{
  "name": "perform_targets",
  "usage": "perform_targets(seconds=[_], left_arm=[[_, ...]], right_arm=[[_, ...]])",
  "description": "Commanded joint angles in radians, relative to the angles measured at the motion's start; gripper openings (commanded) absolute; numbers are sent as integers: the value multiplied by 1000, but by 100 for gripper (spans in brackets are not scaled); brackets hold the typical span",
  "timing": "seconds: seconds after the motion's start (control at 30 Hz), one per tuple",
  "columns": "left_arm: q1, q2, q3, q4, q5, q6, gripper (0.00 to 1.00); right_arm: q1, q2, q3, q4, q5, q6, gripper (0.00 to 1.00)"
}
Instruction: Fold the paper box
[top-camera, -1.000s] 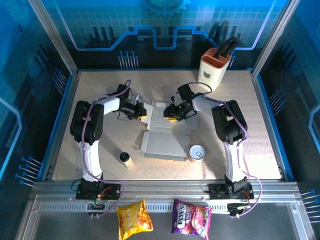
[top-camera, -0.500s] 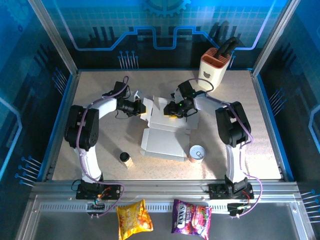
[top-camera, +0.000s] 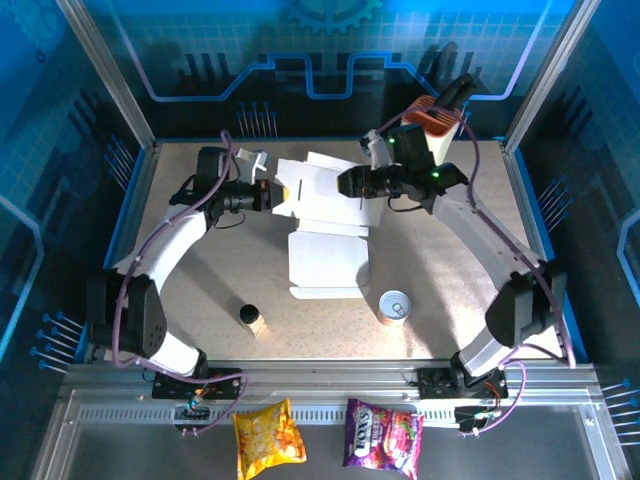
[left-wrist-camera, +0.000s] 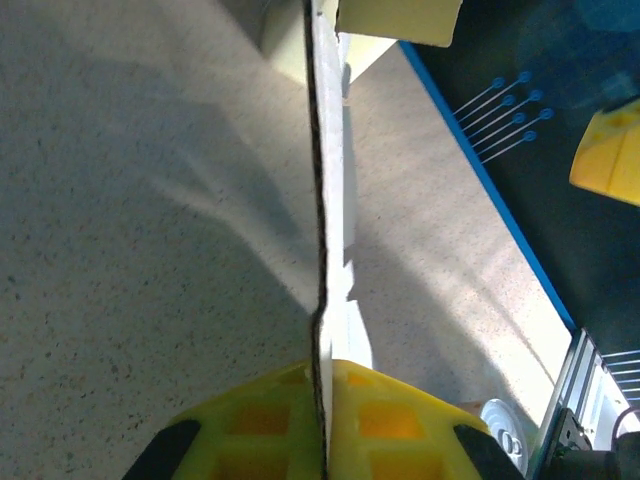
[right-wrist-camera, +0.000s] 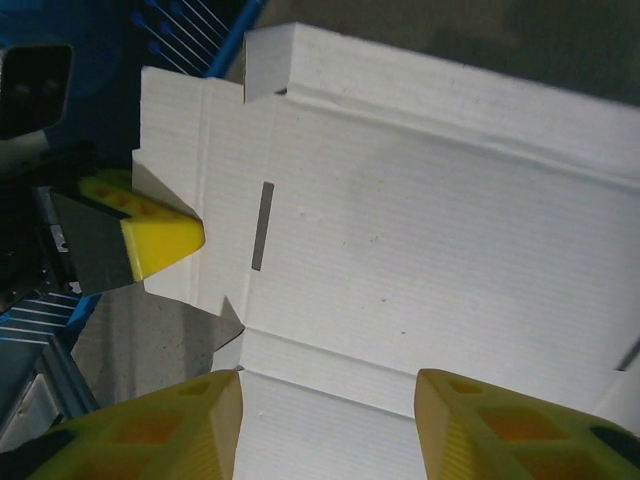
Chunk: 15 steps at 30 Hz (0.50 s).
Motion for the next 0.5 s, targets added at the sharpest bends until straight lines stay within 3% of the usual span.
perform_targets(seconds=[0.0,0.47], left_arm=[[-4,-90,-23,20,84,81,0],[-12,-361,-67,-14,247,258,0]], right_arm=[[12,-103,-17,-23,33,-120,51],[66,-367,-70,-3,104,-481,56]])
